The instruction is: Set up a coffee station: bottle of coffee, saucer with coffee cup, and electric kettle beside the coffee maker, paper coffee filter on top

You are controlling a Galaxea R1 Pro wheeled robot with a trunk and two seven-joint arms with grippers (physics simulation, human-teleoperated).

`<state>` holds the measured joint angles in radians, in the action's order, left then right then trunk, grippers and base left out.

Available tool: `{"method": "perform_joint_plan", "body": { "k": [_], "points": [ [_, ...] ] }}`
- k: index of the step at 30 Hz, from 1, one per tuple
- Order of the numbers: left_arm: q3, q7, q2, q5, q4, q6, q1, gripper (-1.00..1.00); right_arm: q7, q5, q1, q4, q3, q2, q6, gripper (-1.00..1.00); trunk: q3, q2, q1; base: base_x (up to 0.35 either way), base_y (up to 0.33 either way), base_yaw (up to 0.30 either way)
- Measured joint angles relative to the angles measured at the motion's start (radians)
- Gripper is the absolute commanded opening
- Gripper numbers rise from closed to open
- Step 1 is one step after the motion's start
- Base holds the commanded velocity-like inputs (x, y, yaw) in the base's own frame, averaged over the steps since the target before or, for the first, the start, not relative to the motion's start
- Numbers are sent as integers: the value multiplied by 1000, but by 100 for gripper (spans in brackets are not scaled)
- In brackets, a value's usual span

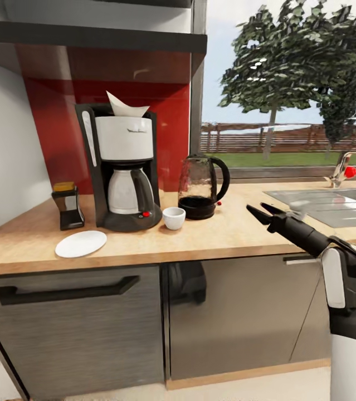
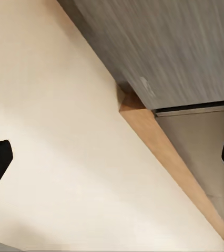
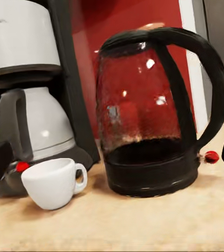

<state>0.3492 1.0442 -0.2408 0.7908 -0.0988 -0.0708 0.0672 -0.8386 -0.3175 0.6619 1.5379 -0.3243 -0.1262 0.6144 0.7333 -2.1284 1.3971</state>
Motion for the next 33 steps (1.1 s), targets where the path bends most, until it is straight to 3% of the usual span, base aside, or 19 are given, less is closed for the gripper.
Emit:
{"method": "perform_joint_plan", "body": {
  "k": [5, 13, 17, 18, 19, 22, 23, 24, 25, 29, 30, 33],
  "points": [
    [1, 0, 0, 0, 0, 0, 0, 100, -152, 2, -51, 1, -19, -25, -1, 100, 0, 0, 0, -235, 0, 0],
    [1, 0, 0, 0, 0, 0, 0, 100, -273, 1, -138, 2, -72, -38, -2, 100, 0, 0, 0, -111, 0, 0],
    [3, 0, 0, 0, 0, 0, 0, 100, -319, 2, -243, 2, -89, -40, -5, 100, 0, 0, 0, -16, 0, 0],
    [4, 0, 0, 0, 0, 0, 0, 100, -324, 2, -288, 2, -104, -41, -7, 100, 0, 0, 0, -4, 0, 0],
    [5, 0, 1, -1, 0, 1, 0, 100, -331, 2, -382, 1, -138, -41, -26, 100, 0, 0, 0, -3, 0, 0],
    [2, 0, 2, 0, 0, 2, 0, 100, -335, 7, -512, -1, -160, -41, -82, 100, 0, 0, 0, -1, 0, 0],
    [-1, 0, 4, 1, 0, 2, 0, 100, -333, 45, -574, -12, -181, -42, -99, 100, 0, 0, 0, 0, 0, 0],
    [-2, 0, 6, 1, 0, 2, 0, 100, -333, 71, -598, -20, -192, -42, -103, 100, 0, 0, 0, 0, 0, 0],
    [-4, 0, 14, 1, 0, 2, 0, 100, -331, 139, -628, -43, -217, -41, -109, 100, 0, 0, 0, 0, 0, 0],
    [-4, 0, 31, 2, 0, 2, 0, 100, -327, 311, -662, -144, -270, -41, -122, 100, 0, 0, 0, 0, 0, 0],
    [-3, 0, 39, 1, 0, 1, 0, 100, -322, 438, -676, -279, -329, -42, -190, 100, 0, 0, 0, 0, 0, 0],
    [1, 0, 42, 1, 1, 1, 0, 100, -321, 494, -680, -436, -378, -48, -302, 100, 0, 0, 0, 0, 0, 0]
  ]
}}
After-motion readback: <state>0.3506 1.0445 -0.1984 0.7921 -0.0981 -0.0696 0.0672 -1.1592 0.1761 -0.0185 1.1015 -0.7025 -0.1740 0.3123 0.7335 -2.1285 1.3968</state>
